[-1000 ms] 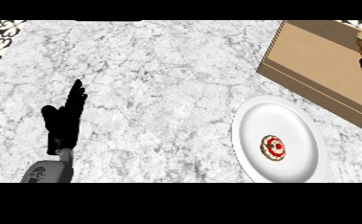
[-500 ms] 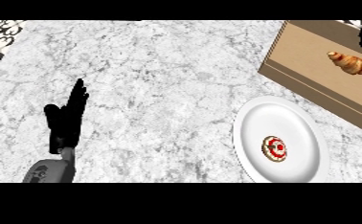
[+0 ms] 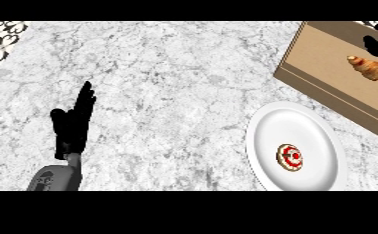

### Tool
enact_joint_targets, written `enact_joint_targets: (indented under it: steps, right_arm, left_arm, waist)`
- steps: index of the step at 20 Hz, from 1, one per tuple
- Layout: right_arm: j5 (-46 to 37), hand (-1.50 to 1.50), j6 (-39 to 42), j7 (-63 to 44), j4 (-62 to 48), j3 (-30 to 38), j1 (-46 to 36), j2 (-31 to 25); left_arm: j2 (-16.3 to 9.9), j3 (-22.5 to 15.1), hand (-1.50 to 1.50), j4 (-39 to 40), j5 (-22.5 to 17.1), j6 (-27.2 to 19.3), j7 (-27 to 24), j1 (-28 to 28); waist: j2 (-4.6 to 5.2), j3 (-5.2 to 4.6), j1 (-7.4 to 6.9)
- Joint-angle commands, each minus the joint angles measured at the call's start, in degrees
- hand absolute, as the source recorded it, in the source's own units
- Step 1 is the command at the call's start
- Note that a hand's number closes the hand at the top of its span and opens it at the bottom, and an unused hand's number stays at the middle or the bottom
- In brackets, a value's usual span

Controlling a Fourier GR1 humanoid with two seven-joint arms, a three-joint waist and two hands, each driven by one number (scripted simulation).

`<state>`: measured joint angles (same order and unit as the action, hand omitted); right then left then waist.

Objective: Pick the croissant from the plate and place it in the cardboard box

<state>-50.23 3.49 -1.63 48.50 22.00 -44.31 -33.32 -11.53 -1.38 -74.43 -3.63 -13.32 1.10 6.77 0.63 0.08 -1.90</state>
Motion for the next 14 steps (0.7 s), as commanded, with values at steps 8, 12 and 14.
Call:
enact_joint_targets:
  steps: [8, 12, 14]
  right_arm:
    - [12.85, -1.50, -1.59, 21.22, -18.44, 10.72, -4.55, -1.31]
    - [21.06, -1.50, 3.07, 24.65, -19.90, 17.14, -5.49, -1.55]
    - [24.58, -1.50, 6.21, 25.26, -22.37, 20.96, -5.11, -5.01]
  left_arm:
    - [0.92, -0.21, 0.00, -2.14, 0.20, -0.06, 0.74, -1.16]
    - [0.55, 0.96, 0.00, 0.73, -0.07, 0.63, -1.28, -0.48]
    - [0.36, 0.48, 0.00, -1.49, 0.13, 0.42, 0.47, -1.17]
  waist:
    - [0.14, 0.13, -0.28]
    - [0.01, 0.08, 0.59]
    - [0.01, 0.16, 0.35]
